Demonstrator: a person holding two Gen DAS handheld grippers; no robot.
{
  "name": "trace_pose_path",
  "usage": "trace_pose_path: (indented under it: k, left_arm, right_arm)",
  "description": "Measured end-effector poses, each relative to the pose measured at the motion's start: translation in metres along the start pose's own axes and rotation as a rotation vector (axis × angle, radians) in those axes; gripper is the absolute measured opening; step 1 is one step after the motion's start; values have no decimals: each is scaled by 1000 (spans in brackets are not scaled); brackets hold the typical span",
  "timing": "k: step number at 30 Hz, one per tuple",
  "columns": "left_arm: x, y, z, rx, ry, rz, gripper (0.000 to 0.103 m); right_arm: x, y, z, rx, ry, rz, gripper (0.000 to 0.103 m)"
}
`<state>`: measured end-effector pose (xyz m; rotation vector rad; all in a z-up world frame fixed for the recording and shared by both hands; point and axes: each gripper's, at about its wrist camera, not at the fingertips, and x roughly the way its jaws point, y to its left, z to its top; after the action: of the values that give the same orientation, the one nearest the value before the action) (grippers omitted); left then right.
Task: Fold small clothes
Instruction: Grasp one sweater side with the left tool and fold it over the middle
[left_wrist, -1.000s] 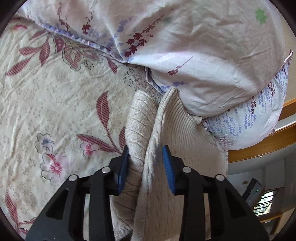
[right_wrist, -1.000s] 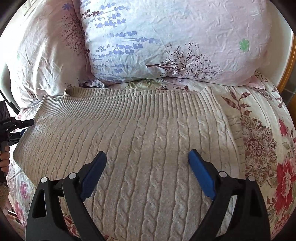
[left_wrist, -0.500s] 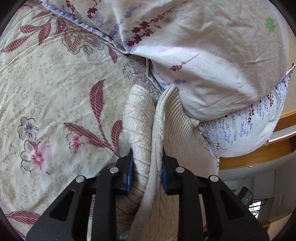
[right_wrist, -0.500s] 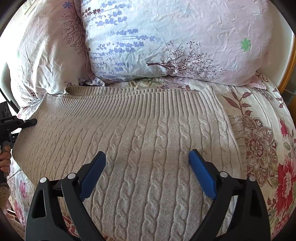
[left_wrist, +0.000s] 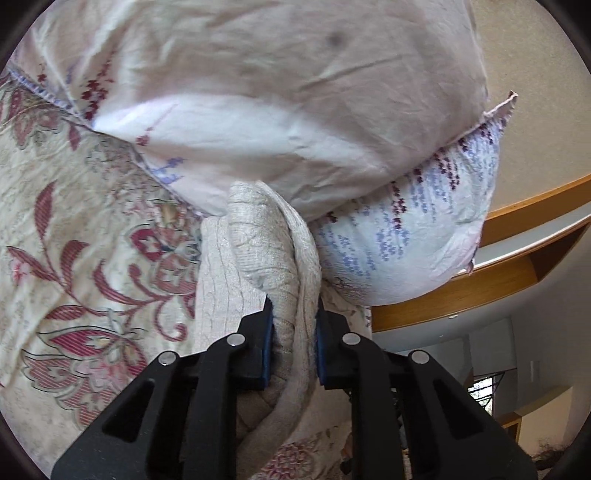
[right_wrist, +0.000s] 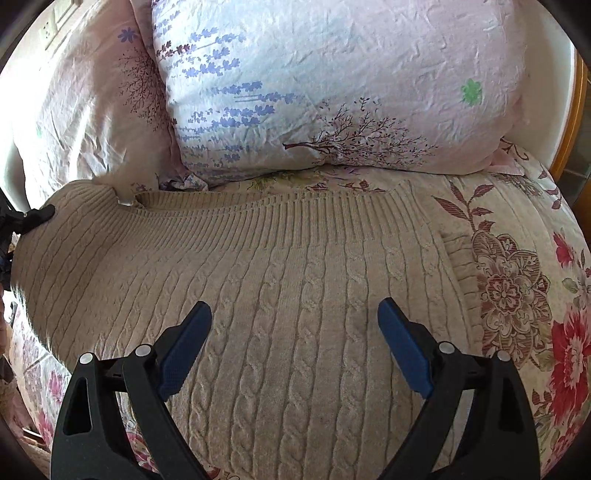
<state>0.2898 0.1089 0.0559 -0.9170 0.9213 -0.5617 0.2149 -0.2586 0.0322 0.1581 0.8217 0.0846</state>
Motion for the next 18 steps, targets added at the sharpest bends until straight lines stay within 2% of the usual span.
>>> trace_pose_path:
  k: [8, 14, 18]
  left_arm:
    - [50, -49, -9, -37, 66, -128, 16]
    - [82, -69, -12, -95, 97, -199, 16]
    - [106, -91, -16, -97, 131, -229, 16]
  right_arm:
    - [-15, -24, 2, 73, -38, -2, 93]
    - [-26, -44, -4, 120, -56, -17, 93]
    - [-34, -61, -8, 157, -69, -38, 93]
